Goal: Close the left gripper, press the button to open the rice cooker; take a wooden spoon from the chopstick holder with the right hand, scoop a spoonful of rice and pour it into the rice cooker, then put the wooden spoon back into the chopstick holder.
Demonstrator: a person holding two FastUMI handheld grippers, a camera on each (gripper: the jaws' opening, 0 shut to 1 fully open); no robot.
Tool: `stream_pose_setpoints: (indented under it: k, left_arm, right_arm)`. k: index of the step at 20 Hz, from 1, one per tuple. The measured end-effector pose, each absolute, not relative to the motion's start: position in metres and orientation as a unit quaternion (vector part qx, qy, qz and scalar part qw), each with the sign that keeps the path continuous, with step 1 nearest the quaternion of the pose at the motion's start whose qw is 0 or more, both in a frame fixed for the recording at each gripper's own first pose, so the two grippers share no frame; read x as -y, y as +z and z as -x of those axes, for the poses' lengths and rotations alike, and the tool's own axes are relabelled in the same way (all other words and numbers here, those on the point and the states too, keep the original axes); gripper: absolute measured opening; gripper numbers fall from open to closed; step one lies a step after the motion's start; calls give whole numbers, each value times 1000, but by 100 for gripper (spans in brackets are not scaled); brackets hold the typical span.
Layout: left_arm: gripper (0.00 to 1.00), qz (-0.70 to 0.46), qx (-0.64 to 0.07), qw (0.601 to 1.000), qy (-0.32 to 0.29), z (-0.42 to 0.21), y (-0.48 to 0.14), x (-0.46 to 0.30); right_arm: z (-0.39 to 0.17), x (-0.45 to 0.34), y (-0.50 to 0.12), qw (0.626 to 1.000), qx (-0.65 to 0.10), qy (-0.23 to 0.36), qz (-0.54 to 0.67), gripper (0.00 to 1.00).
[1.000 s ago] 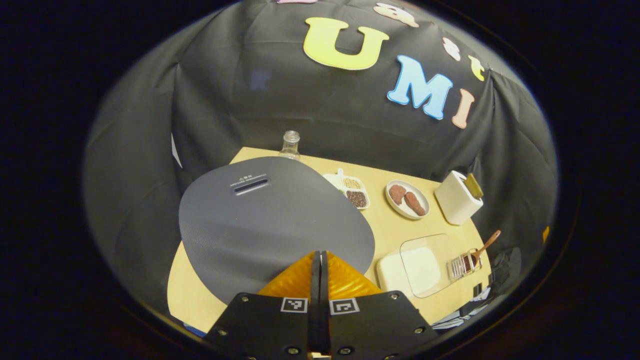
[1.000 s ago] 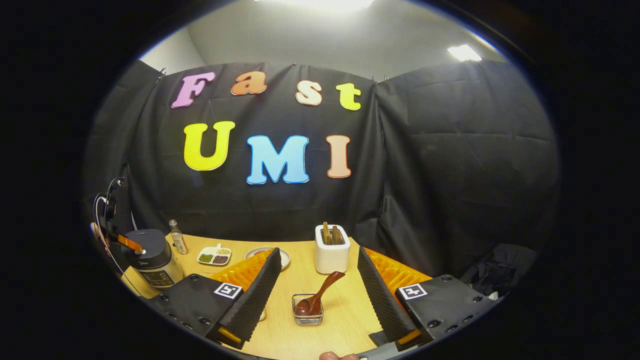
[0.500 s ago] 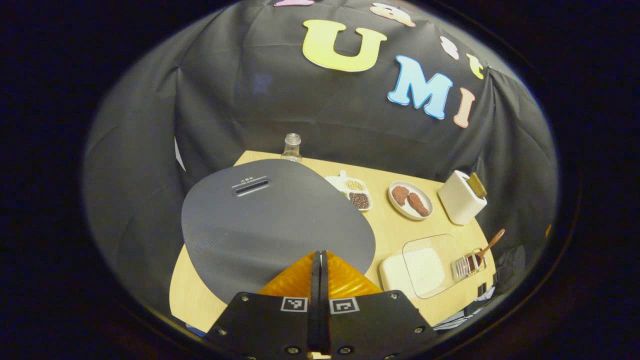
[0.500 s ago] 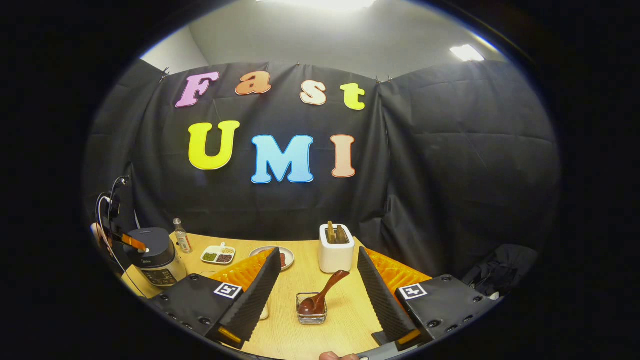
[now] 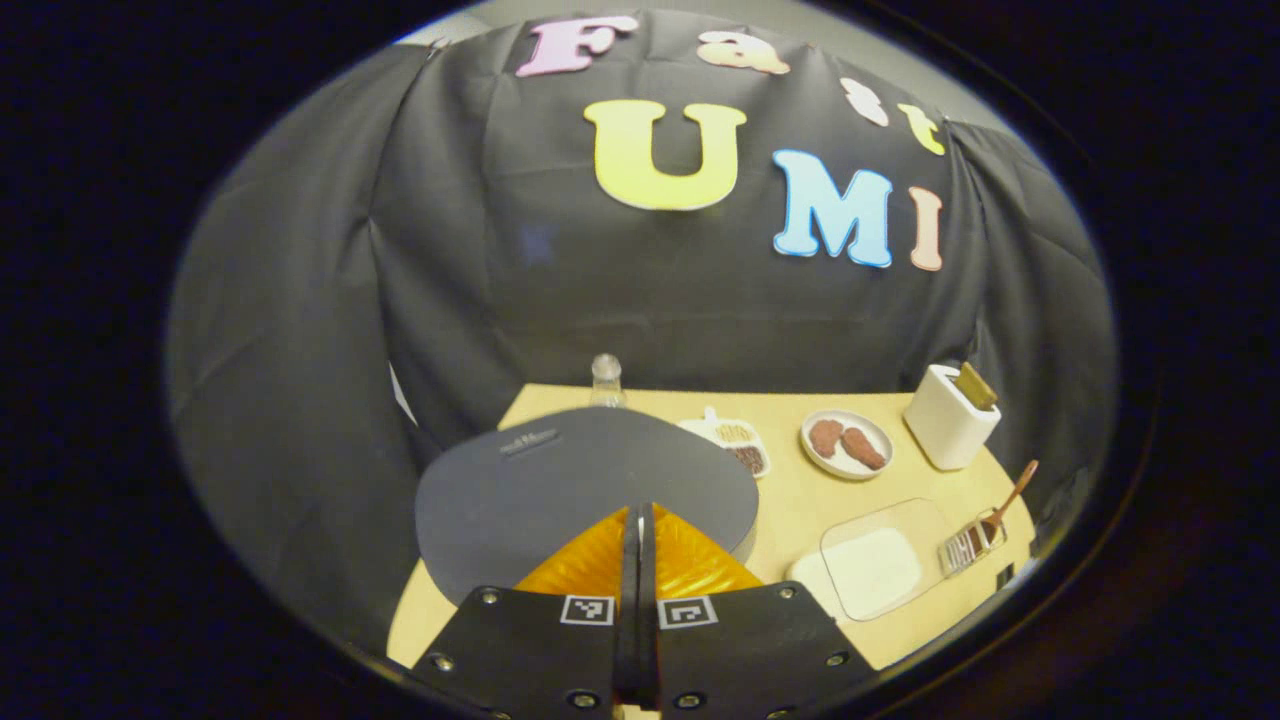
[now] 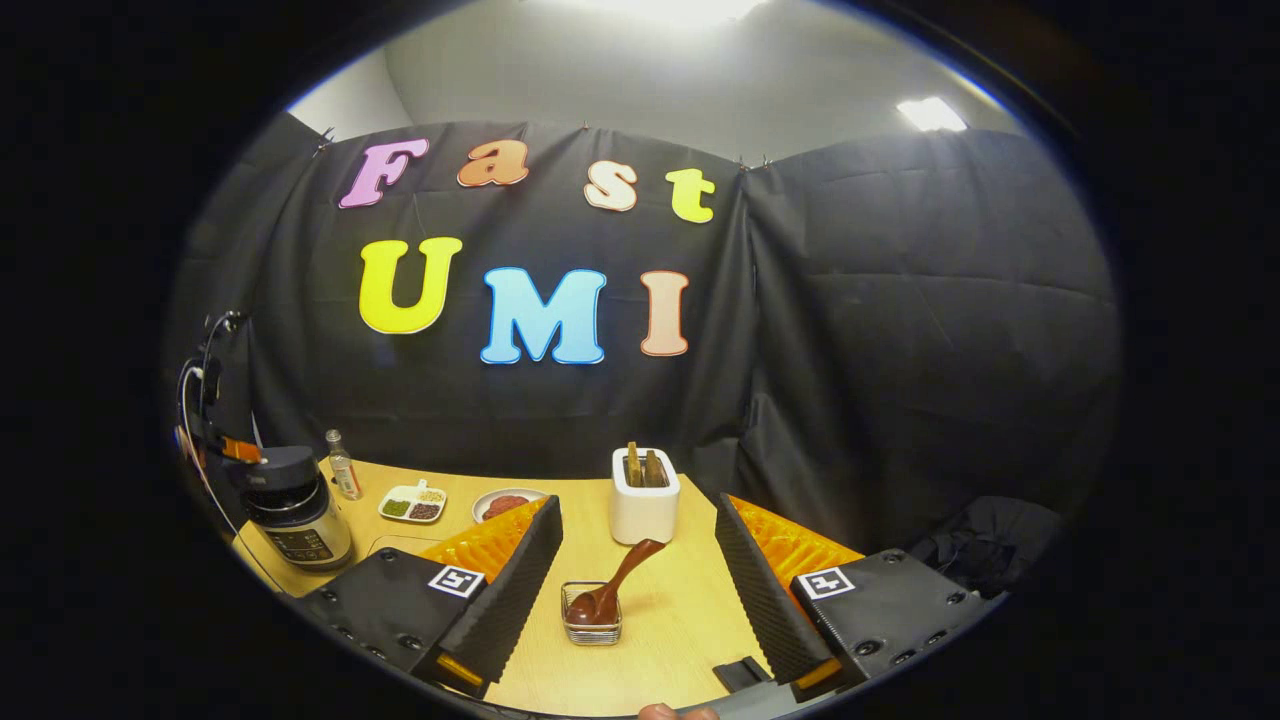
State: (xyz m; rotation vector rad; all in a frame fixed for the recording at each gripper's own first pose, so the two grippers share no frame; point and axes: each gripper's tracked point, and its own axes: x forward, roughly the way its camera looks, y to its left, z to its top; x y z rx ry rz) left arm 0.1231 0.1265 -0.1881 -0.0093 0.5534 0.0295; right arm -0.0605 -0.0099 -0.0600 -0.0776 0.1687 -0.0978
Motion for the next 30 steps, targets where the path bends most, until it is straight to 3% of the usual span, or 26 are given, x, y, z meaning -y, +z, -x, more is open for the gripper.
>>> stream_pose_setpoints:
  k: [2, 3, 10, 16, 17, 18, 23, 30]
  left_arm:
    - [5, -16, -243, 969, 47, -138, -153, -137]
    - [2, -11, -222, 974, 53, -141, -133, -136]
    - [1, -20, -55, 997, 46, -120, -3, -118]
    - [1, -24, -31, 998, 44, -72, 4, -108]
    - [6, -30, -32, 998, 45, -66, 2, -106]
    - [2, -33, -32, 998, 43, -61, -2, -104]
    - [97, -31, -19, 999, 36, -45, 0, -83]
    - [97, -22, -37, 999, 33, -42, -11, -24]
  right_arm:
    - [60, 13, -61, 994, -86, -53, 45, 97]
    - [60, 14, -63, 993, -89, -54, 46, 97]
    - [44, 12, -59, 994, -86, -49, 38, 97]
    - [20, 5, -57, 995, -86, -35, 32, 97]
    - [17, 4, -58, 995, -87, -33, 33, 97]
    - [12, 4, -58, 995, -88, -30, 35, 97]
    - [-8, 5, -78, 993, -113, -19, 27, 98]
    - [-49, 10, -139, 983, -186, 13, 7, 98]
